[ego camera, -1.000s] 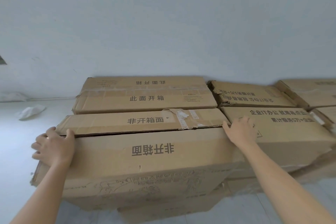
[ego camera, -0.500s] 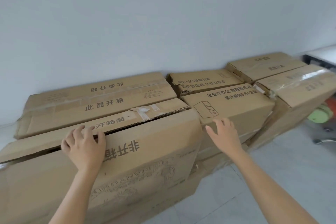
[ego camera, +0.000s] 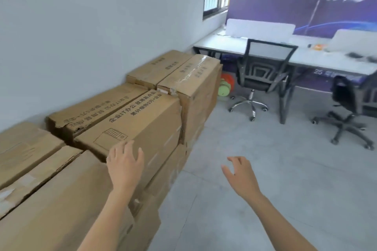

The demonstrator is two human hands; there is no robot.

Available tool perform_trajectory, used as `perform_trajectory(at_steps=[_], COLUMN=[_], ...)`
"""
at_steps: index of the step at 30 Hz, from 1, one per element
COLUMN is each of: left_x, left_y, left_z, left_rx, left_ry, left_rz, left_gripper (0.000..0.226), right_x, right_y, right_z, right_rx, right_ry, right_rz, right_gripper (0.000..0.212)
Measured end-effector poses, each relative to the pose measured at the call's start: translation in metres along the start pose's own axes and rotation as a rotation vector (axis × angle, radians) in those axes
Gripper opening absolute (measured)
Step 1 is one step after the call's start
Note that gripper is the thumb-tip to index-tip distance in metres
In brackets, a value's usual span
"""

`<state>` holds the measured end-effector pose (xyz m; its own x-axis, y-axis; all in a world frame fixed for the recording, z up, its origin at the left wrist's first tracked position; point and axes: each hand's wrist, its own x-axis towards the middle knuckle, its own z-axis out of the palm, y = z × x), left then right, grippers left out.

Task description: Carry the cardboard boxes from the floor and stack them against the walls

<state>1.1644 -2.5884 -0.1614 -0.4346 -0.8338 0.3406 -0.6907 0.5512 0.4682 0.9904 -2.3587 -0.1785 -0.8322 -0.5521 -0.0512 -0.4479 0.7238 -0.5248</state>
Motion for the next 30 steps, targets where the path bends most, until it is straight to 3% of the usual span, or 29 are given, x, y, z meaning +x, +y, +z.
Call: perform_trajectory(at_steps=[6, 11, 22, 30], left_x=[-0.046, -0.105, -0.243, -0.305], left_y=[0.123, 0.224, 0.417, 0.489], left_z=[0.079, 0.134, 0.189, 0.255], left_rx=[-0.363, -0.478, -0.524, -0.457], left_ry=[-0.388, -0.731, -1.181, -1.527], left_rz=[0.005, 0.118, 0.691, 0.657], left_gripper=[0.037, 0.036, 0.030, 0.015], right_x=[-0.038, -0.094, -0.222, -0.224], right_y=[0.108, 0.191, 0.297, 0.366], right_z=[-0.055, -0.096, -0.145, -0.135], right_rx=[0.037, 0.055, 0.200, 0.472], right_ry=[0.127, 0.266, 0.644, 0.738], right_rz=[0.231, 0.488, 1.020, 1.296], right_gripper=[0.044, 0.044, 0.043, 0.039])
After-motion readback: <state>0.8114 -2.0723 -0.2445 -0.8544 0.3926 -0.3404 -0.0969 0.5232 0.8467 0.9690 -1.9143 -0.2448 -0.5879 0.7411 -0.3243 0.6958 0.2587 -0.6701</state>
